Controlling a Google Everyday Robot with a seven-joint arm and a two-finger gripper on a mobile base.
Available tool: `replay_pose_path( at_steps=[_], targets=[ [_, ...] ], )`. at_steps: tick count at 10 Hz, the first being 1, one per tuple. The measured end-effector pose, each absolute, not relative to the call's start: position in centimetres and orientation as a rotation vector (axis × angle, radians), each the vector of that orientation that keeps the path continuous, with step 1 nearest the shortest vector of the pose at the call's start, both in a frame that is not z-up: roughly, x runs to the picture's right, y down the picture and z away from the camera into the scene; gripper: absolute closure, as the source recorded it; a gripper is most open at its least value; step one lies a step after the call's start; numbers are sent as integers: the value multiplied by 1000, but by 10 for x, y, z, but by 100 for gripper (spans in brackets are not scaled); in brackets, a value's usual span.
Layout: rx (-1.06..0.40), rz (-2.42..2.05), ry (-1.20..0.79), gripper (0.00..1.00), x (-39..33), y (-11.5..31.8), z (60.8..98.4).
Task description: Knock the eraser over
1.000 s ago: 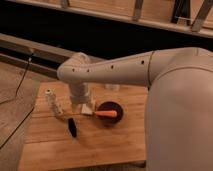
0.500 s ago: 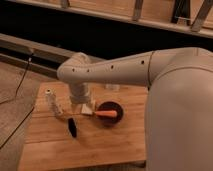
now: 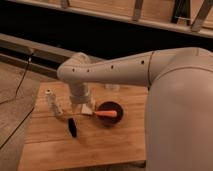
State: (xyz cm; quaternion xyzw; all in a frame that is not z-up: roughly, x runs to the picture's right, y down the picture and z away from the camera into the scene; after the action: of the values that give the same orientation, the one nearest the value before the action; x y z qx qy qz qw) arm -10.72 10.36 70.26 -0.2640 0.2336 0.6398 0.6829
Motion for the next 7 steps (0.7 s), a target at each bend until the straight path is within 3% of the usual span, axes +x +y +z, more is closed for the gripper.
replay_pose_path(
  at_steps=[7],
  targets=[
    [-578,1322,643,35,-84,138,726]
  ],
)
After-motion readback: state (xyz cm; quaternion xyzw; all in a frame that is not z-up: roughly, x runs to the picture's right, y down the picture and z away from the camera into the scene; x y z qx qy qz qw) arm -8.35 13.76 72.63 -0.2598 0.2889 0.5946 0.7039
